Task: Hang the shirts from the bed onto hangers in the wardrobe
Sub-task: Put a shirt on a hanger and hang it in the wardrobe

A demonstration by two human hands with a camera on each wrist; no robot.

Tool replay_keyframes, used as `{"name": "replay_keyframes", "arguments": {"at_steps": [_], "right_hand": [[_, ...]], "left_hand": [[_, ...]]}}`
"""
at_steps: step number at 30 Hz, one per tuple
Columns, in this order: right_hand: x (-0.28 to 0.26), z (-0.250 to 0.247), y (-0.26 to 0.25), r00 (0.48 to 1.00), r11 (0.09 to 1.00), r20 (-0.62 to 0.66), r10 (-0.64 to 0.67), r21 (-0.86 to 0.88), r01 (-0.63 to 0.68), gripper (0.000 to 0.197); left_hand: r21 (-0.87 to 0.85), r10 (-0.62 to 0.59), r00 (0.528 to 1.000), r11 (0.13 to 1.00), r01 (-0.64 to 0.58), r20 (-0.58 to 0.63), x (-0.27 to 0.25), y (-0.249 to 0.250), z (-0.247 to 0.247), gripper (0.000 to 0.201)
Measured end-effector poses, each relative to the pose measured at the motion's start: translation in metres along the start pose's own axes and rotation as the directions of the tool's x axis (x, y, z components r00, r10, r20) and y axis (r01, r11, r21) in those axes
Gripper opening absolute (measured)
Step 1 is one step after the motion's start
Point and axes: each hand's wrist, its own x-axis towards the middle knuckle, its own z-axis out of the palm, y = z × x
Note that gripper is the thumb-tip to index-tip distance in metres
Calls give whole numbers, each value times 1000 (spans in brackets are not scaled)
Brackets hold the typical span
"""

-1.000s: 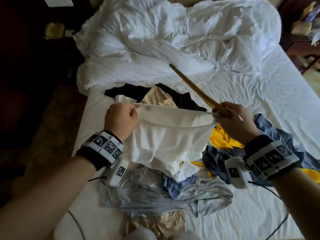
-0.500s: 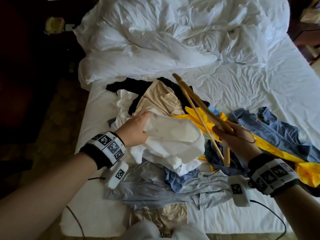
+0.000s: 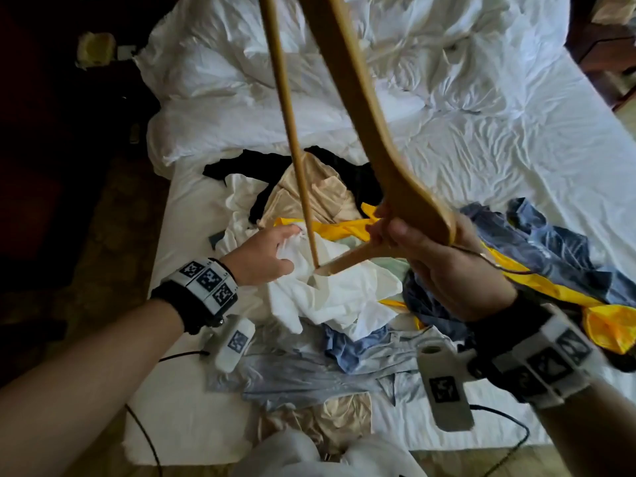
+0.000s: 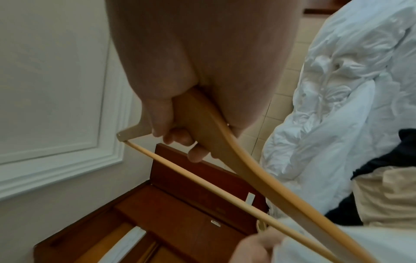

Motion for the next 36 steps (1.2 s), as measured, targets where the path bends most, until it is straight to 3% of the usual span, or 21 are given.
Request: {"name": "replay_keyframes", "arguments": {"at_steps": [2, 5, 7, 10, 12, 14, 16, 18, 21, 25, 32, 36], "right_hand": [[3, 5, 18, 1000, 999, 8, 23, -44, -23, 13], [4, 5, 46, 996, 984, 1, 88, -154, -87, 12], [1, 1, 64, 987, 966, 4, 158, -205, -154, 10], [-4, -14, 87, 962, 939, 9, 271, -224, -263, 16], [-9, -26, 98, 940, 902, 42, 338, -299, -311, 22], [-16, -40, 102, 930, 849, 52, 365, -430, -309, 24], [-23, -54, 100, 923, 813, 27, 383, -484, -323, 21], [-30, -63, 97, 921, 785, 0, 389, -523, -332, 17], [-37, -68, 101, 915, 673, -52, 399, -661, -332, 14], [-37, -65, 107, 929, 501, -107, 354, -817, -286, 13], [4, -34, 59, 926, 516, 51, 374, -841, -162, 13], [31, -11, 25, 899, 521, 228, 374, -854, -1, 13]], "left_hand": [[-33, 33, 999, 999, -33, -4, -6, 4, -1, 70], [-239, 50, 996, 969, -67, -76, -17, 9, -5, 42], [-393, 21, 992, 917, -68, -123, -24, 9, -11, 23], [-485, -39, 984, 873, -50, -172, -29, 3, -18, 14], [-457, -101, 954, 889, -40, -281, -26, -9, -23, 27], [-296, -125, 894, 955, -8, -429, -23, -25, -26, 16], [-114, -80, 871, 993, 28, -486, -24, -41, -26, 22], [81, -9, 900, 996, 49, -436, -28, -52, -23, 46], [332, 41, 929, 939, 90, -367, -29, -62, -25, 56], [397, 100, 970, 918, -4, -221, -26, -53, -27, 59], [367, 273, 957, 884, -289, 97, -28, -9, -20, 65], [371, 404, 914, 845, -385, 27, -31, 14, -33, 55]]}}
